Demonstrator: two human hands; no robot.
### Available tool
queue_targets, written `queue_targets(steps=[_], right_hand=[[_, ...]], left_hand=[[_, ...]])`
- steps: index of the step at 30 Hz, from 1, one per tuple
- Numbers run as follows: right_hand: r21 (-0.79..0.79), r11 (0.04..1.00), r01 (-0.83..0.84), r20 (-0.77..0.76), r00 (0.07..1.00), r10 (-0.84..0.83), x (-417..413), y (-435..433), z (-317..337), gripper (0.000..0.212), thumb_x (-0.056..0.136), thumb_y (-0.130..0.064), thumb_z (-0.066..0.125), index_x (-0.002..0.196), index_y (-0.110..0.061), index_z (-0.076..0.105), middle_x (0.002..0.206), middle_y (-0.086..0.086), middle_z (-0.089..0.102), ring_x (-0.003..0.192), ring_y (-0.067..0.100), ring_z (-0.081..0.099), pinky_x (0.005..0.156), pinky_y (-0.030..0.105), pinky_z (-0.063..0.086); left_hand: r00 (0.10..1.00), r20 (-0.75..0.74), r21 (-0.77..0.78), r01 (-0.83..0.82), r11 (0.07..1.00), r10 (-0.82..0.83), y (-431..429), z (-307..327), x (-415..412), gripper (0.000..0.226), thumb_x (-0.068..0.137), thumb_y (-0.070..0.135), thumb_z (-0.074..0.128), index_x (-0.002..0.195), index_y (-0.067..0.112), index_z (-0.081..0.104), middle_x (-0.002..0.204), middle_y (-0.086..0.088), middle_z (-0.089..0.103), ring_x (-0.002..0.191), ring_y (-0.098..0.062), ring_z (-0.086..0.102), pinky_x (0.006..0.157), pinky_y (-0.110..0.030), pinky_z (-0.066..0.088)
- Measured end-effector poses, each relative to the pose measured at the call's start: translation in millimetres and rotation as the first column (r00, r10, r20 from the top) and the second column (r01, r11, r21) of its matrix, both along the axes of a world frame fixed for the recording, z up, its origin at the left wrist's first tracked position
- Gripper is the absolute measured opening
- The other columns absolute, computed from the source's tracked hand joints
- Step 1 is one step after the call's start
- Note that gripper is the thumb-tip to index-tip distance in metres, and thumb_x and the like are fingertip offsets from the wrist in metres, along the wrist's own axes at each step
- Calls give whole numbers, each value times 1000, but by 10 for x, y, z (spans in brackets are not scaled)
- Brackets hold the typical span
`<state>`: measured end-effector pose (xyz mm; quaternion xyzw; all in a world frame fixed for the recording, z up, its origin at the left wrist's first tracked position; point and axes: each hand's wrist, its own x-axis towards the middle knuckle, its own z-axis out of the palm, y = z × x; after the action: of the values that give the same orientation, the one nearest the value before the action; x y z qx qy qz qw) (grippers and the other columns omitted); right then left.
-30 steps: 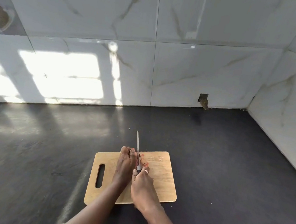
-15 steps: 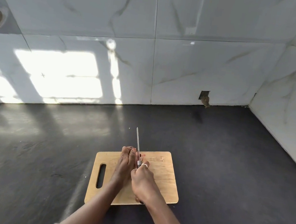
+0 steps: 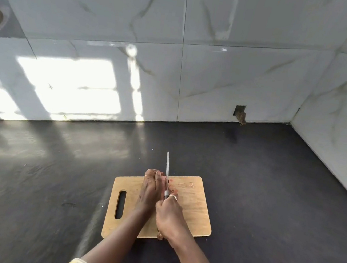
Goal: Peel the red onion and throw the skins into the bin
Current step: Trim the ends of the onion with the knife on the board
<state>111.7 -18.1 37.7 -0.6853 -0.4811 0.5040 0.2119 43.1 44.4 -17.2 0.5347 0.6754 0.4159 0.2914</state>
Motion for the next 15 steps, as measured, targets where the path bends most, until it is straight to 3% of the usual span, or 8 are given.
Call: queue_targets(steps=[3, 5, 7, 10, 12, 15], right_hand=[[13, 1000, 22, 10, 1000, -22, -29, 63, -44, 42, 98, -14, 28, 139, -11, 33, 130, 15, 53, 96, 31, 63, 65, 33, 55], [-27, 997, 66, -41, 997, -67, -9, 102, -67, 40, 97, -15, 28, 137, -15, 34, 116, 12, 56, 72, 23, 59, 48, 30, 49], [-35, 998, 61, -53, 997, -63, -15, 119, -83, 40, 96, -15, 28, 136, -15, 34, 101, 10, 52, 56, 16, 47, 38, 24, 37], [-15, 999, 46, -74, 996, -47, -49, 97, -100, 40, 95, -14, 30, 135, -15, 34, 100, 9, 48, 57, 16, 46, 34, 22, 36], [-27, 999, 29, -78, 996, -31, -62, 38, -96, 35, 94, -13, 31, 127, -7, 40, 98, 9, 49, 57, 13, 44, 42, 26, 40], [-89, 996, 20, -116, 993, -31, -10, -89, -72, 23, 95, -14, 30, 116, -9, 40, 91, 10, 50, 48, 15, 46, 39, 25, 40]], left_hand=[[989, 123, -11, 81, 997, -79, -94, 98, 16, 31, 100, 21, 30, 69, 19, 30, 65, 1, 45, 57, -12, 42, 53, -14, 36], [964, 216, 20, 152, 988, -152, -137, 100, 19, 31, 96, 33, 32, 74, 11, 35, 67, -4, 48, 61, -16, 45, 60, -17, 39], [974, 179, 5, 141, 990, -139, -104, 51, -11, 26, 97, 29, 33, 79, 10, 36, 74, -9, 50, 69, -20, 47, 63, -25, 37], [995, 73, -6, 75, 997, -74, -75, 32, -28, 17, 99, 17, 30, 87, 7, 37, 83, -11, 52, 76, -22, 46, 65, -22, 28], [997, 60, 3, 44, 999, -44, -45, 12, -43, 16, 99, 16, 29, 88, 8, 38, 87, -11, 53, 79, -21, 45, 65, -20, 26], [997, 72, -7, 22, 1000, -21, -40, 21, -25, 21, 100, 19, 27, 91, 7, 42, 79, 4, 51, 75, -14, 45, 64, -18, 26]])
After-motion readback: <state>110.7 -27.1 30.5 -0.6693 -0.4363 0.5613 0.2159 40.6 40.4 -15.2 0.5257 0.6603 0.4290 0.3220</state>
